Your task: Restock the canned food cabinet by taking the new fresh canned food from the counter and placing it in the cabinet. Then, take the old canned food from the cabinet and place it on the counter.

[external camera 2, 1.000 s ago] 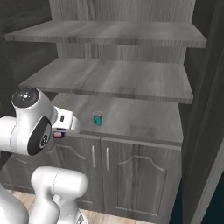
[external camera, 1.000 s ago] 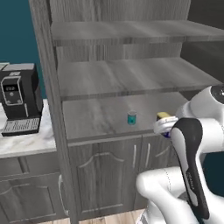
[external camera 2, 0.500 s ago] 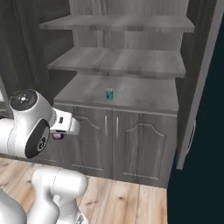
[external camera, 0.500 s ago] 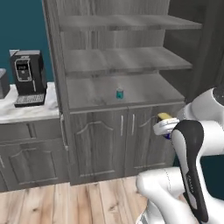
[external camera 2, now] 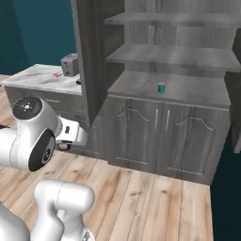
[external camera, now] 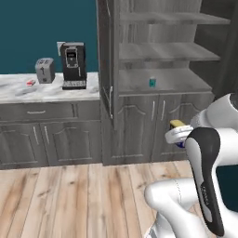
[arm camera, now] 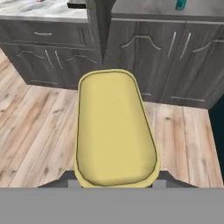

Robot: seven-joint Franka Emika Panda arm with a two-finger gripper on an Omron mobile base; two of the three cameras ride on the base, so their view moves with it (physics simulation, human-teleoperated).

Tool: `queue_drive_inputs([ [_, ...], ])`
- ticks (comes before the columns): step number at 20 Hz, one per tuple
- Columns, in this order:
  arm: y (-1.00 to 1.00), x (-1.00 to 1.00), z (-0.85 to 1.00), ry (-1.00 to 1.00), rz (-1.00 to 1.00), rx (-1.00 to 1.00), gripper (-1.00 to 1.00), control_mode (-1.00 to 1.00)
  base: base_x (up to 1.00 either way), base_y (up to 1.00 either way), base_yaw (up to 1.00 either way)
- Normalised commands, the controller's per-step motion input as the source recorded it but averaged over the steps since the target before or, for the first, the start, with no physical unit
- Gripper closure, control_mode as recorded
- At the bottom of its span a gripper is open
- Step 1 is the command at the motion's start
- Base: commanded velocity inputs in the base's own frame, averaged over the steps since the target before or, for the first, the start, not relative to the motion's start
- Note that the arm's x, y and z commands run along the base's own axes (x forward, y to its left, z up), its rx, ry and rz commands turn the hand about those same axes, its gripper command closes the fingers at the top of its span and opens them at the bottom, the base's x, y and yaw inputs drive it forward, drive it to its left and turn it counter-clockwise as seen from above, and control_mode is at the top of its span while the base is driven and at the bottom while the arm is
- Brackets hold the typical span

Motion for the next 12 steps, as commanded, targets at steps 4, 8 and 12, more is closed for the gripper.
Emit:
queue_drive_inputs([
  [4, 0.00, 0.00, 0.00, 0.00, 0.00, 0.00, 1.00, 1.00, -0.08, 1.00, 0.25],
  [8, 0.00, 0.00, 0.00, 0.00, 0.00, 0.00, 1.00, 1.00, 0.48, 1.00, 0.13],
  [12, 0.00, 0.00, 0.00, 0.00, 0.00, 0.00, 1.00, 1.00, 1.00, 1.00, 0.00],
])
